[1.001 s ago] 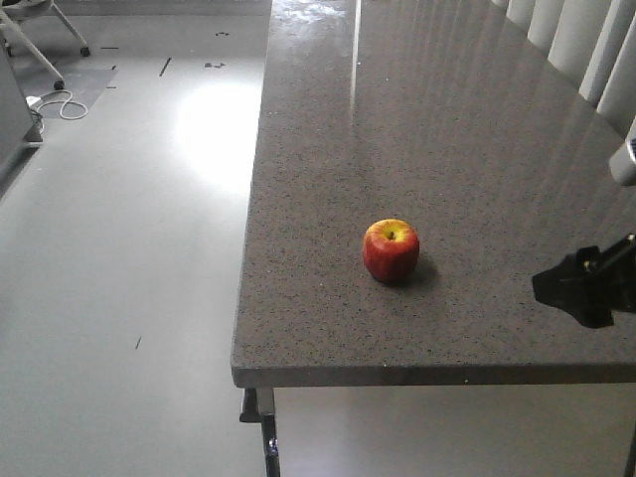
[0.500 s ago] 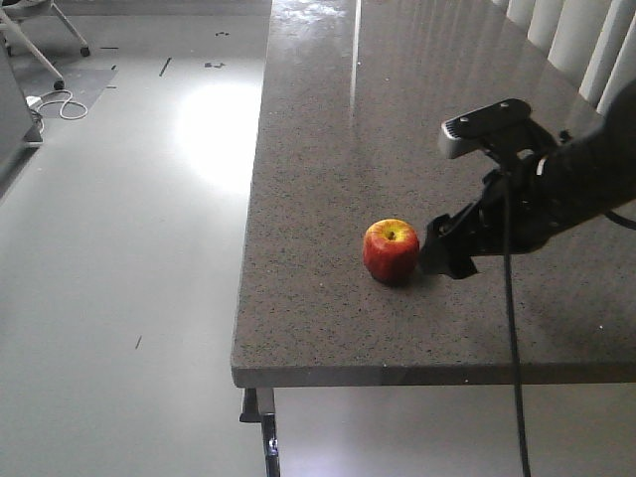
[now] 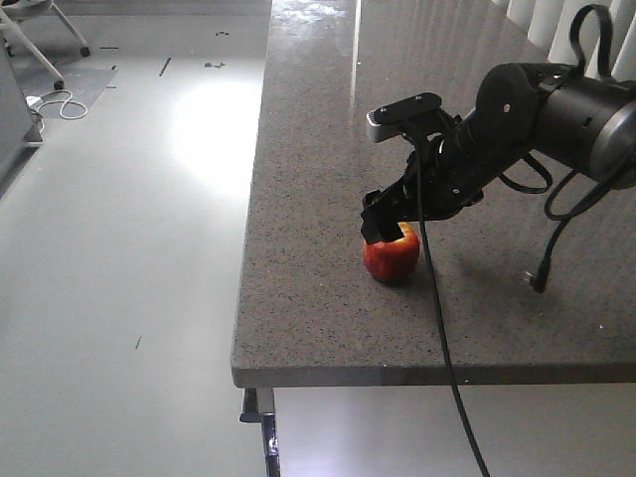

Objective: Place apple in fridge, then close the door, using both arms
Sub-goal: 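Reach the right gripper down over the red-yellow apple, then close the right gripper on the apple and lift it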

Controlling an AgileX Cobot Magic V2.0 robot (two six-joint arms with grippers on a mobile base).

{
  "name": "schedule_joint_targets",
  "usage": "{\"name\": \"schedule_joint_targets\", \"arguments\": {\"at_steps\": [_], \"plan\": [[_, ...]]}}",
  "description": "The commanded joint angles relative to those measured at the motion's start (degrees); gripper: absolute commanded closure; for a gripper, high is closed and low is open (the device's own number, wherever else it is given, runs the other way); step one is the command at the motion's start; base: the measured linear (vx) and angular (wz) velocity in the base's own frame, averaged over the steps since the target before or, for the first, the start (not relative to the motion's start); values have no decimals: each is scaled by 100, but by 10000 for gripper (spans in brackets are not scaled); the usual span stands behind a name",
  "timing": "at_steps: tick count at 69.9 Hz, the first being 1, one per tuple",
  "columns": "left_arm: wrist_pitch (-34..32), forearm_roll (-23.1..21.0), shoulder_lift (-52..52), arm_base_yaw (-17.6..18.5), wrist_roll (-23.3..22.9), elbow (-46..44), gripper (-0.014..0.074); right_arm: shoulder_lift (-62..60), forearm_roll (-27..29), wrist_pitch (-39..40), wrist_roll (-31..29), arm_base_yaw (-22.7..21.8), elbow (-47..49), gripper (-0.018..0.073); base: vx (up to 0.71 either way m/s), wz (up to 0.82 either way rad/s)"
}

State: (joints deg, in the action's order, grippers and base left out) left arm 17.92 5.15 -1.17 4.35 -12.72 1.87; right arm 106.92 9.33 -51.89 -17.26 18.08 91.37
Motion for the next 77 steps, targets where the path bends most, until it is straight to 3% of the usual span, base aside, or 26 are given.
{"name": "schedule_joint_targets", "arguments": {"at_steps": [1, 13, 30, 54, 77], "plan": [[-356, -3, -31, 22, -46, -179, 603, -37, -14, 195, 33, -14, 408, -106, 0, 0], [-356, -3, -31, 22, -46, -179, 603, 363, 89, 139, 67, -14, 677, -101, 0, 0], [-356, -3, -31, 22, -46, -179, 603, 646, -200, -49, 145, 77, 722, -71, 0, 0], [-356, -3, -31, 22, -46, -179, 603, 669, -417, -394, 418, 69, 722, 158, 0, 0], [-356, -3, -31, 22, -46, -179, 603, -101, -248, -625, 969, 78, 680, 179, 0, 0]]}}
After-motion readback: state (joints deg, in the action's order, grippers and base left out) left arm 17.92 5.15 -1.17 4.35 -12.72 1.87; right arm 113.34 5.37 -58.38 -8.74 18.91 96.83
